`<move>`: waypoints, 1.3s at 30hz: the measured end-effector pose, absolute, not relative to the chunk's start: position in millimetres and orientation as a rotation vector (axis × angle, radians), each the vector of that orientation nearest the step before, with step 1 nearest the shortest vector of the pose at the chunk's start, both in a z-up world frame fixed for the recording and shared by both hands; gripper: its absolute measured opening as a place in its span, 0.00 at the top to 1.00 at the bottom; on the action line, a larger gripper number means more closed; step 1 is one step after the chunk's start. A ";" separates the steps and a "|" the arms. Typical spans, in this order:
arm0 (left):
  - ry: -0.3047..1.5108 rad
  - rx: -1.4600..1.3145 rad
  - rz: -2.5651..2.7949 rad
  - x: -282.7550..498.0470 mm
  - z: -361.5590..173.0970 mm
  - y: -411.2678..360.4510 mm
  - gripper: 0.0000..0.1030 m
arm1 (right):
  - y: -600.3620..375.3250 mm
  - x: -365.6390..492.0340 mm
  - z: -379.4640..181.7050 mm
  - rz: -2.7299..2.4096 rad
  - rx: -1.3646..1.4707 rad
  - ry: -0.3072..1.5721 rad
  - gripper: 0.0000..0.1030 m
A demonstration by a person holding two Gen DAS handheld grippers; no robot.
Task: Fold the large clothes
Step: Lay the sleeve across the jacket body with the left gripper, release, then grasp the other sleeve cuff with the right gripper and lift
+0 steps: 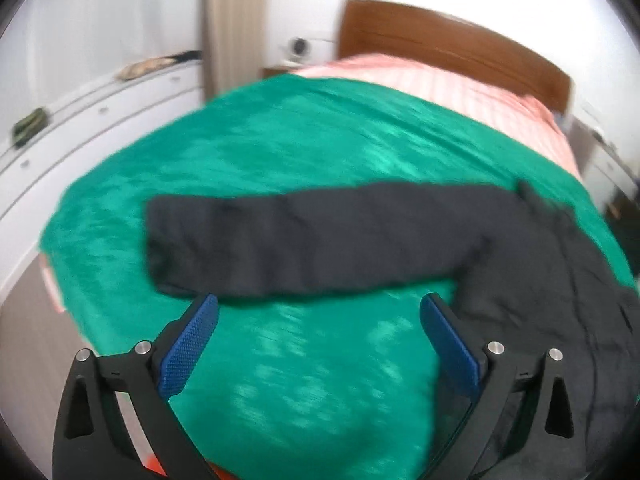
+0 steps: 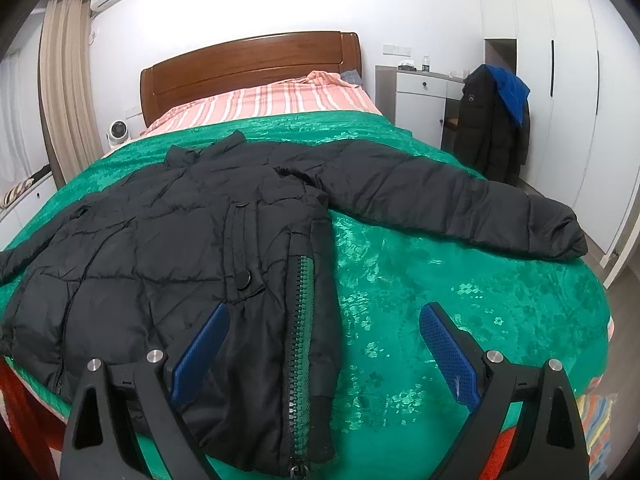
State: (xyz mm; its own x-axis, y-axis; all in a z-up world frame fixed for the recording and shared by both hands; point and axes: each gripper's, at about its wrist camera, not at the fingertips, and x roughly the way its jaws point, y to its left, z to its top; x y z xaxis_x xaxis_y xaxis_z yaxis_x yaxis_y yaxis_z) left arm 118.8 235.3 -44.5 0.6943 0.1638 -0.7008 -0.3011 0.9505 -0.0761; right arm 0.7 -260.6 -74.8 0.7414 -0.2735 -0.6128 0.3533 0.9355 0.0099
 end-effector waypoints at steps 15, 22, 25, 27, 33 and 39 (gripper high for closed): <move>0.939 -0.104 0.281 157.2 -141.4 207.1 0.02 | -267.0 0.9 -77.1 -0.349 0.147 0.663 0.08; 0.971 -0.169 0.267 158.9 -164.3 214.9 0.00 | -267.8 2.9 -79.0 -0.345 0.153 0.673 0.08; 0.972 -0.154 0.270 159.2 -167.6 211.7 0.00 | -275.6 1.8 -80.3 -0.331 0.199 0.673 0.08; 0.968 -0.132 0.275 158.6 -166.5 206.7 0.00 | -287.7 -1.5 -79.4 -0.325 0.263 0.662 0.08; 0.967 -0.180 0.232 153.5 -156.9 215.1 0.00 | -392.1 -29.7 -70.9 -0.398 0.626 0.537 0.08; 0.844 -0.184 0.257 137.4 -144.8 225.8 0.00 | -531.6 -45.1 -112.0 -0.558 1.063 0.486 0.08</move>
